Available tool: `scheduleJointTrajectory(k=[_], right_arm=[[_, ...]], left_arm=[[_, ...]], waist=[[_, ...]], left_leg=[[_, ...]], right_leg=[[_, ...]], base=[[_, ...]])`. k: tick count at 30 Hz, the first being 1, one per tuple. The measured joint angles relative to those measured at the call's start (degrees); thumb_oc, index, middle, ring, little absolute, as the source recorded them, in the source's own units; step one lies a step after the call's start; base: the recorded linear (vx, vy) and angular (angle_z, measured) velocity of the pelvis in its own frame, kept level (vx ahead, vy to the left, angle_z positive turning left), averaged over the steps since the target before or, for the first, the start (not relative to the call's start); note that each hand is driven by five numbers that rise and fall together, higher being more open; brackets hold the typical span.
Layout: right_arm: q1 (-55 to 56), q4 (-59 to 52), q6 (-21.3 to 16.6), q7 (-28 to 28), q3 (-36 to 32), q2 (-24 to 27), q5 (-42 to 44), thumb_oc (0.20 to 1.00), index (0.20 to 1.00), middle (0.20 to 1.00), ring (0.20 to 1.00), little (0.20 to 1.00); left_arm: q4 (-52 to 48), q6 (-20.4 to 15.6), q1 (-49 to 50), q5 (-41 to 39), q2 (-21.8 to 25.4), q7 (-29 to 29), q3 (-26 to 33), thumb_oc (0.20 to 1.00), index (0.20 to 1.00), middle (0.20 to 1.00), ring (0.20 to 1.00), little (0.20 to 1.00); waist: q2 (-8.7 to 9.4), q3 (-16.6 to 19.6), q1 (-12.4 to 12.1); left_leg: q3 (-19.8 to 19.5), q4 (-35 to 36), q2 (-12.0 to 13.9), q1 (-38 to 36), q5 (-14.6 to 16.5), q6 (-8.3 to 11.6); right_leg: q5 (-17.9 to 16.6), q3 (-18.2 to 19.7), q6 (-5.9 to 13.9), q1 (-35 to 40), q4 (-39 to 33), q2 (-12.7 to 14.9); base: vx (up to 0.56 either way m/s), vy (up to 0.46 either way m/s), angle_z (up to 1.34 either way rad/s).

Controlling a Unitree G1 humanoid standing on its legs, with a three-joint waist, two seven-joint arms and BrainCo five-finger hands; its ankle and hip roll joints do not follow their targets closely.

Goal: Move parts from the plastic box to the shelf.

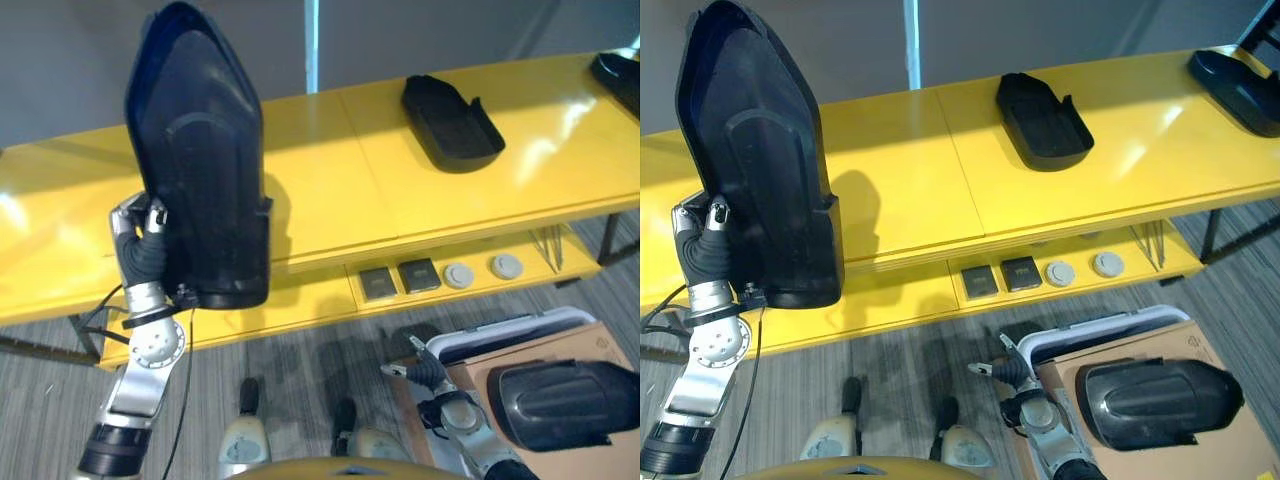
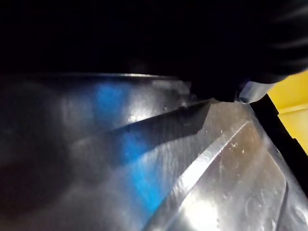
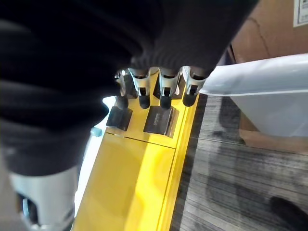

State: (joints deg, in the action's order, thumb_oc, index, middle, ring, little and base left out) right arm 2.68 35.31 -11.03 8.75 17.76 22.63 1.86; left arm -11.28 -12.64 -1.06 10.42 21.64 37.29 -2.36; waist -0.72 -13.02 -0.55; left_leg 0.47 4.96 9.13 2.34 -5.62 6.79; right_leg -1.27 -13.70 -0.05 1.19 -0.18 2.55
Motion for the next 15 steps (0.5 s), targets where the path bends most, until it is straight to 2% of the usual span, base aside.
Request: scheduleJointTrajectory(k=[1,2,3,4,6,7,8,10,11,15], right_arm=[[0.6,-0.8,0.0,-0.2,-0.1,-0.2,0.5,1.0,1.0,1.0,1.0,1.0],[0.4,-1.1,-0.3,-0.3,-0.5,0.6,0.6,1.0,1.0,1.0,1.0,1.0],[0.9,-0.7,-0.2,-0.7,-0.7,-1.0,1.5,1.0,1.0,1.0,1.0,1.0],[1.4,-1.1,-0.4,-1.2,-0.7,-1.9,2.7,1.0,1.0,1.0,1.0,1.0],[1.3,-1.2,-0.5,-2.9,3.9,-3.4,3.0,1.0,1.0,1.0,1.0,1.0],[1.2,-1.6,-0.4,-3.4,6.4,-3.7,2.1,1.0,1.0,1.0,1.0,1.0],[-0.9,-4.4,-0.5,-3.8,11.0,-2.7,0.1,1.0,1.0,1.0,1.0,1.0],[-3.2,-5.3,-0.9,-4.5,11.8,-2.4,-0.3,1.0,1.0,1.0,1.0,1.0],[-5.4,-4.4,-1.2,-4.5,13.2,-2.2,-2.2,1.0,1.0,1.0,1.0,1.0],[-6.8,-2.3,-1.2,-4.5,13.0,-1.8,-4.5,1.0,1.0,1.0,1.0,1.0]], left_arm=[[2.1,1.5,-1.3,0.7,-0.2,0.3,0.0,0.2,0.2,0.2,0.2,0.2],[3.5,1.9,-2.2,1.2,-0.2,0.7,0.1,0.2,0.2,0.2,0.2,0.2],[5.3,2.5,-4.7,2.1,0.1,1.2,0.0,0.2,0.2,0.2,0.2,0.2],[6.6,3.0,-6.7,2.5,0.4,1.6,0.2,0.2,0.2,0.2,0.2,0.2],[13.1,4.5,-13.6,2.7,1.6,3.9,0.3,0.2,0.2,0.2,0.2,0.2],[16.1,5.4,-16.0,2.9,1.9,4.6,0.3,0.2,0.2,0.2,0.2,0.2],[22.5,6.1,-21.7,2.9,2.2,6.2,0.0,0.2,0.2,0.2,0.2,0.2],[24.6,7.1,-24.7,2.8,2.1,6.5,-0.2,0.2,0.2,0.2,0.2,0.2],[25.9,7.4,-28.9,2.6,2.0,7.8,-1.0,0.2,0.2,0.2,0.2,0.2],[24.9,8.6,-28.8,2.1,0.8,9.1,-1.6,0.2,0.2,0.2,0.2,0.2]], waist=[[-1.84,0.5,1.4],[-3.58,1.3,1.7],[-2.31,1.3,2.7],[-1.35,1.2,2.6],[0.82,1.2,2.9],[1.51,0.8,4.2],[2.17,-0.7,4.6],[2.69,-2.2,5.8],[2.94,-2.4,5.7],[2.69,-3.2,5.7]], left_leg=[[1.1,0.0,0.1,-2.7,-1.7,-0.25],[2.0,-0.2,0.5,-3.4,0.0,0.96],[2.9,-0.2,-0.6,-3.3,-0.3,0.93],[3.8,-0.3,-1.7,-3.1,0.3,0.14],[6.5,-0.3,-4.2,-1.3,-0.2,-0.96],[7.5,-0.3,-5.2,-0.3,-0.3,-1.5],[8.7,-0.3,-5.1,1.7,-0.6,-1.99],[9.0,-0.3,-4.4,3.1,-0.9,-1.7],[8.8,-0.3,-3.5,6.2,-1.3,-0.67],[8.8,-0.3,-1.6,6.5,-2.4,-0.89]], right_leg=[[-0.6,1.4,1.51,1.6,-1.9,-1.0],[-0.7,1.8,2.38,1.9,-2.7,-1.9],[-1.0,2.5,3.6,1.3,-3.3,-0.4],[-0.9,3.4,4.11,0.6,-3.5,0.6],[-3.4,4.1,6.37,-1.5,-4.5,3.8],[-4.3,4.3,7.04,-3.3,-4.9,4.5],[-5.3,5.6,7.12,-6.2,-4.9,4.2],[-5.8,6.1,6.97,-7.7,-4.9,3.4],[-6.3,6.2,6.87,-10.6,-4.9,2.9],[-6.8,6.0,5.52,-11.0,-4.9,0.8]], base=[[0.13,0.128,-0.55],[0.1,0.112,-0.52],[0.06,0.096,-0.4],[0.02,0.057,-0.46],[-0.01,0.037,-0.52],[-0.04,0.011,-0.56],[-0.02,-0.045,-0.51],[0.02,-0.053,-0.25],[0.05,-0.034,-0.05],[0.04,-0.036,-0.08]])
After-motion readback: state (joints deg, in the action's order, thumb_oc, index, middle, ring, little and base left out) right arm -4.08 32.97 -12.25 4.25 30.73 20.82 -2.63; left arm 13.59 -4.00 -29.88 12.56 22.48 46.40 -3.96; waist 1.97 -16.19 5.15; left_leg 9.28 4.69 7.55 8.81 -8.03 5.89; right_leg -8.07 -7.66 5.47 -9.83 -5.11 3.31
